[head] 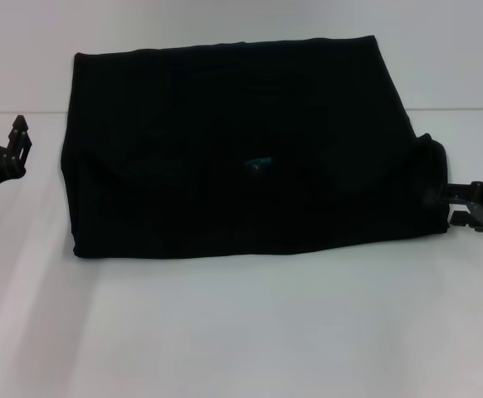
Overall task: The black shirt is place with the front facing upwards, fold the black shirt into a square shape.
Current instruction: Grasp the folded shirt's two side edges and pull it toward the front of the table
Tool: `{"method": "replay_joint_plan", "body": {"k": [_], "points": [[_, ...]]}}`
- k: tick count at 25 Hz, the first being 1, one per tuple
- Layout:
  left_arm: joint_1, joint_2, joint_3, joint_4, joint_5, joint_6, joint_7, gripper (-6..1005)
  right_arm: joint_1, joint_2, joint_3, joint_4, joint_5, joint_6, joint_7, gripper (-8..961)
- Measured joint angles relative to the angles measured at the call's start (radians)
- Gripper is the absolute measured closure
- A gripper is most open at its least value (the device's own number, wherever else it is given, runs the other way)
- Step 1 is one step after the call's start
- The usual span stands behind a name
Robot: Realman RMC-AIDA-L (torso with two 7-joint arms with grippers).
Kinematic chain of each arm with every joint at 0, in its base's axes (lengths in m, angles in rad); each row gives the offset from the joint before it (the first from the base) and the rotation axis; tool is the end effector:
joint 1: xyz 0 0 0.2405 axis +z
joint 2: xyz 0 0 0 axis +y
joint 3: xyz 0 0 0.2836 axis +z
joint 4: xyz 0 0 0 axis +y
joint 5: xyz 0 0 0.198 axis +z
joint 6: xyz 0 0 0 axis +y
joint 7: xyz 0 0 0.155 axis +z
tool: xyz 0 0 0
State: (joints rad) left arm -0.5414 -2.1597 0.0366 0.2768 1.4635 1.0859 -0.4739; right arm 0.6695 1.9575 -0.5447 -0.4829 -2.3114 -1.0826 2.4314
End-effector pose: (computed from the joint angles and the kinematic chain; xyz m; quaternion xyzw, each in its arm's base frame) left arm -0.3521 0.3745 0.0098 -0.6880 -0.2579 -0.2805 0.6176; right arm 0.3391 0.4076 0.0132 -0.6658 0.6829 0.1846 0.2371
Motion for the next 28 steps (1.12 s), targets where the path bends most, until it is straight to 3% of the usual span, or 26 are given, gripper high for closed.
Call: {"method": "replay_joint_plan", "body": {"k": [22,27,28], "points": [[0.003,0.001,-0.002,-0.001,0.000,-0.002,0.000,477,0.003,0.019,0.000,0.032,0.002,0.012,-0.028,194],[0.005,-0.001,-0.003,0.000,0.000,-0.002,0.000,474,-0.003,0.021,-0.001,0.033,0.001,0.000,-0.027,316],[0.006,-0.001,-0.003,0.000,0.000,-0.002,0.000,473,-0.005,0.021,-0.001,0.034,0.001,-0.002,-0.027,397]]}}
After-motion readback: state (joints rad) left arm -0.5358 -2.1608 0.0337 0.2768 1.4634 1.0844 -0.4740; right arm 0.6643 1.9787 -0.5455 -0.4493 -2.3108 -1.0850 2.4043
